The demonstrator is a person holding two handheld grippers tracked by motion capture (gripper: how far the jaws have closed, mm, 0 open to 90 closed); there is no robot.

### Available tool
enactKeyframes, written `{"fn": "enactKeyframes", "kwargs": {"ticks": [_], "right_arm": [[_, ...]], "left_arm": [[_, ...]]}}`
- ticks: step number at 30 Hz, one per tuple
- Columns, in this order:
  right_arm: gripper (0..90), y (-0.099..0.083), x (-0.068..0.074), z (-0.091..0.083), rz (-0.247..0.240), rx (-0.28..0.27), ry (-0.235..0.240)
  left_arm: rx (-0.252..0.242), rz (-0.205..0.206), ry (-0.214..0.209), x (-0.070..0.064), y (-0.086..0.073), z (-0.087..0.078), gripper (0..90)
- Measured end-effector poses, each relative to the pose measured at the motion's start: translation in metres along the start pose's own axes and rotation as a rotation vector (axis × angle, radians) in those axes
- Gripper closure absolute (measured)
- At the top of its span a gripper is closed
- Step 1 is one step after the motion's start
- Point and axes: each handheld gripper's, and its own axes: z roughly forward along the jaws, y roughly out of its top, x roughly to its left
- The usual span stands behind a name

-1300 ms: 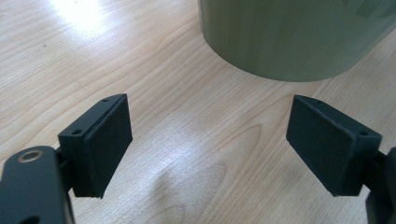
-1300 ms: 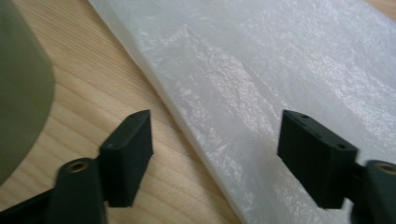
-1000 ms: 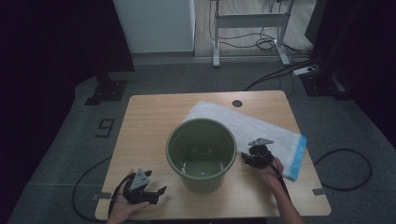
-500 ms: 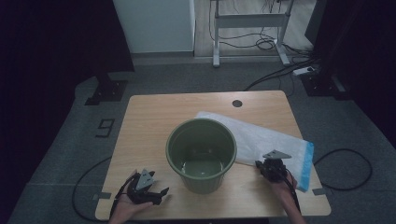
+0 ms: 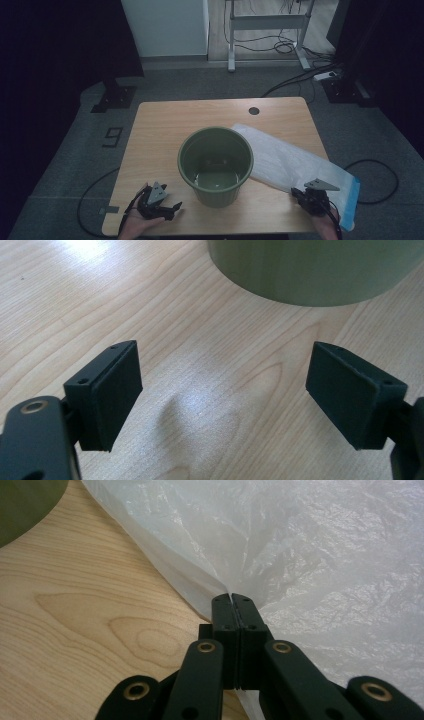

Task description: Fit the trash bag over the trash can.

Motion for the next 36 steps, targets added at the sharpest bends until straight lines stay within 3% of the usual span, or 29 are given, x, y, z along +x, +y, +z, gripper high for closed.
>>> {"fn": "enactKeyframes", "kwargs": {"ticks": [2,3,4,5,6,8,11,14,19,23,29,33,36], "right_arm": [[84.4,0.000,0.000,0.000,-0.002,0.001,0.002],[67.8,0.002,0.005,0.001,-0.025,-0.004,0.007],[59.3,0.004,0.008,0.001,-0.035,-0.016,0.003],[59.3,0.004,0.008,0.001,-0.035,-0.016,0.003],[46.9,0.010,0.017,0.001,-0.053,-0.047,0.000],[38.1,0.018,0.027,0.004,-0.080,-0.071,-0.006],[32.9,0.028,0.036,0.011,-0.098,-0.079,-0.003],[26.3,0.045,0.048,0.033,-0.106,-0.053,0.000],[23.8,0.055,0.057,0.061,-0.121,-0.014,-0.032],[30.3,0.054,0.057,0.072,-0.127,-0.002,-0.067],[61.9,0.053,0.051,0.069,-0.083,-0.021,-0.046],[83.8,0.052,0.044,0.067,-0.091,-0.022,-0.082],[88.8,0.050,0.040,0.065,-0.085,-0.063,-0.084]], "left_arm": [[-0.002,0.000,-0.001,0.000,0.000,0.000,14.5],[-0.004,-0.001,-0.002,0.000,0.000,-0.001,14.5],[-0.004,-0.002,-0.003,0.000,0.000,-0.001,14.5],[-0.004,-0.002,-0.003,0.000,0.000,-0.001,14.5],[-0.003,-0.004,-0.001,0.001,-0.001,-0.001,14.5],[-0.002,-0.003,-0.001,0.001,-0.001,0.000,14.5],[-0.002,-0.002,-0.001,0.001,-0.001,-0.001,14.5],[-0.006,-0.002,0.000,0.001,-0.001,-0.002,14.5],[-0.006,-0.008,0.000,0.004,-0.003,-0.003,14.5],[-0.010,-0.027,-0.005,0.005,-0.004,-0.004,14.5],[-0.024,-0.066,-0.026,0.007,-0.004,-0.006,14.5],[-0.022,-0.069,-0.035,0.006,-0.004,-0.005,14.5],[-0.009,-0.068,-0.030,0.007,-0.005,-0.003,14.5]]}}
